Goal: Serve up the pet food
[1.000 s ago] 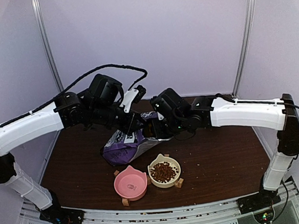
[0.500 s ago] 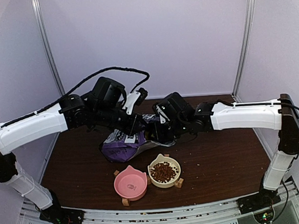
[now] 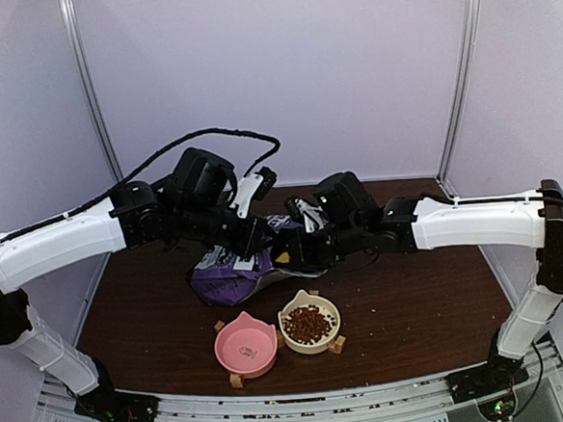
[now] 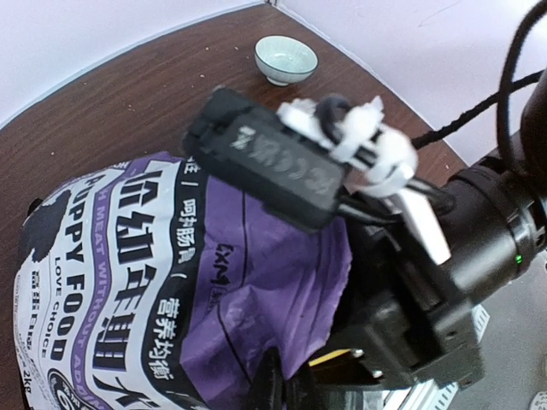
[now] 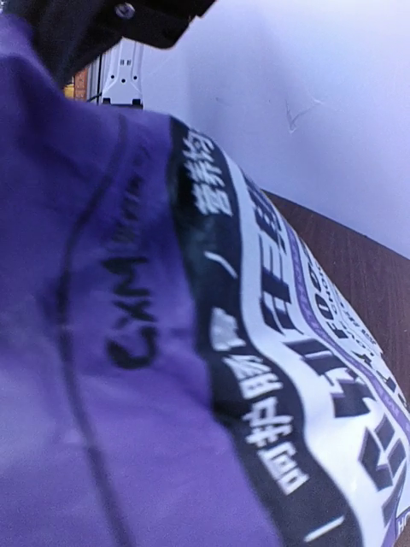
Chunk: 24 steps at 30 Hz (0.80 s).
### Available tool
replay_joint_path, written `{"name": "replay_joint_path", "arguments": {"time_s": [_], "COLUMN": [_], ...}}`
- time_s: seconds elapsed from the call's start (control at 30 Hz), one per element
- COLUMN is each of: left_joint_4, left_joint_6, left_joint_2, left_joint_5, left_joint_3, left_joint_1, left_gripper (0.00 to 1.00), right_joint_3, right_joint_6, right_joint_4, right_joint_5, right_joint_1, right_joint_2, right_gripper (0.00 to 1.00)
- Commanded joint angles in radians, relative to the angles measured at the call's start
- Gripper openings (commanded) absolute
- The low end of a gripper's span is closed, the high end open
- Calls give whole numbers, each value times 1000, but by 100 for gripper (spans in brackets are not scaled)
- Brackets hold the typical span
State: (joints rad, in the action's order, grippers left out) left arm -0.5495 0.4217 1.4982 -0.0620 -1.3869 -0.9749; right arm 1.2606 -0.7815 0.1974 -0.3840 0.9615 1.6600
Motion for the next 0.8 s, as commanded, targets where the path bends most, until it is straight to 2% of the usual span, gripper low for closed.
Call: {"name": "replay_joint_path", "arguments": {"time_s": [0.0,0.4,0.77], "left_joint_4": [104,93,75], "left_joint_6": [16,34,29], "left_joint_2": [-63,-127,-160], "left_joint_5": [73,134,189], "left_joint_3": [17,45,54], "left_joint_1": [5,8,12], "left_gripper": [0,0,0], "right_joint_3": [-57,-242,-452], "right_joint_6": [-76,-190,-367], "right_joint_4": [-131,-215,-418], "right_joint_5": [-103,-93,-144], "right_joint_1": [7,-66,-158], "right_joint_2": [-121,-354,-491], "right_gripper": [10,11,13]}}
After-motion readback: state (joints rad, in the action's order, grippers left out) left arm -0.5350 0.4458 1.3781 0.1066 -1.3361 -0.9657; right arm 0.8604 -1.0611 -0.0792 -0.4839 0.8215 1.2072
